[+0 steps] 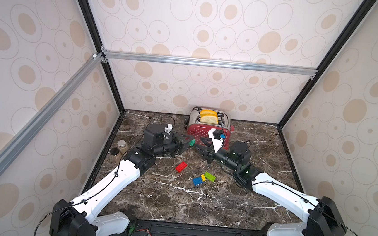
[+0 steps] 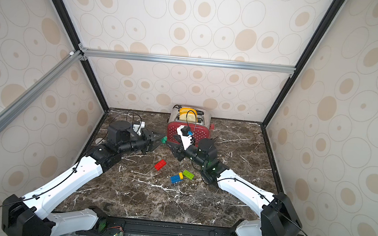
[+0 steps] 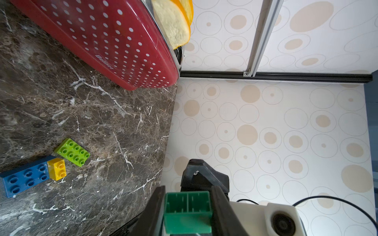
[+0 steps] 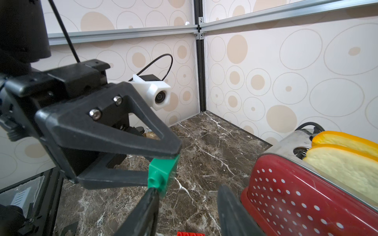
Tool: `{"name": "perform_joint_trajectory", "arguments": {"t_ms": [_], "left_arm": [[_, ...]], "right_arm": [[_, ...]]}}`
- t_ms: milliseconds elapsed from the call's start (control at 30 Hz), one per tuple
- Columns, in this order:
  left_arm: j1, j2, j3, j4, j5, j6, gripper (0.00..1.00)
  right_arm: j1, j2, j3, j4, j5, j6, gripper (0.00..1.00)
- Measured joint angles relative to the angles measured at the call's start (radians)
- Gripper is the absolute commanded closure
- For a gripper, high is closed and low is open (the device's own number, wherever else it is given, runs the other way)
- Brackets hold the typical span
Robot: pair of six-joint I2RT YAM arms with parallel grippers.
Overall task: Assemble the number 5 with lego
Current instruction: Pick up the lego brick from the center of the board.
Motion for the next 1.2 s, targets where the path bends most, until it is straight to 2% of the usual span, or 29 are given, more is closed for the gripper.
{"name": "perform_joint_trajectory", "arguments": {"t_ms": [400, 600, 800, 933, 1033, 1200], "left_arm": [[0.007, -0.003, -0.003, 0.006, -0.01, -0.001, 0.68], [0.007, -0.004, -0.006, 0.006, -0.01, -0.001, 0.68], [0.006, -0.009, -0.019, 0.014, -0.009, -0.001, 0.67], [0.006, -0.016, -0.027, 0.018, -0.016, -0.001, 0.67], [0.006, -0.028, -0.034, 0.02, -0.027, -0.001, 0.67], [0.006, -0.039, -0.037, 0.02, -0.042, 0.0, 0.67]], "right_arm": [[0.011, 0.048, 0.064, -0.017, -0.039, 0.014, 0.53], [0.019, 0.064, 0.087, -0.028, -0.056, 0.031, 0.58], [0.022, 0.082, 0.109, -0.034, -0.063, 0.051, 0.68], [0.025, 0.082, 0.113, -0.043, -0.059, 0.06, 0.67], [0.025, 0.082, 0.124, -0.061, -0.059, 0.071, 0.62], [0.025, 0.082, 0.125, -0.068, -0.059, 0.091, 0.64]]}}
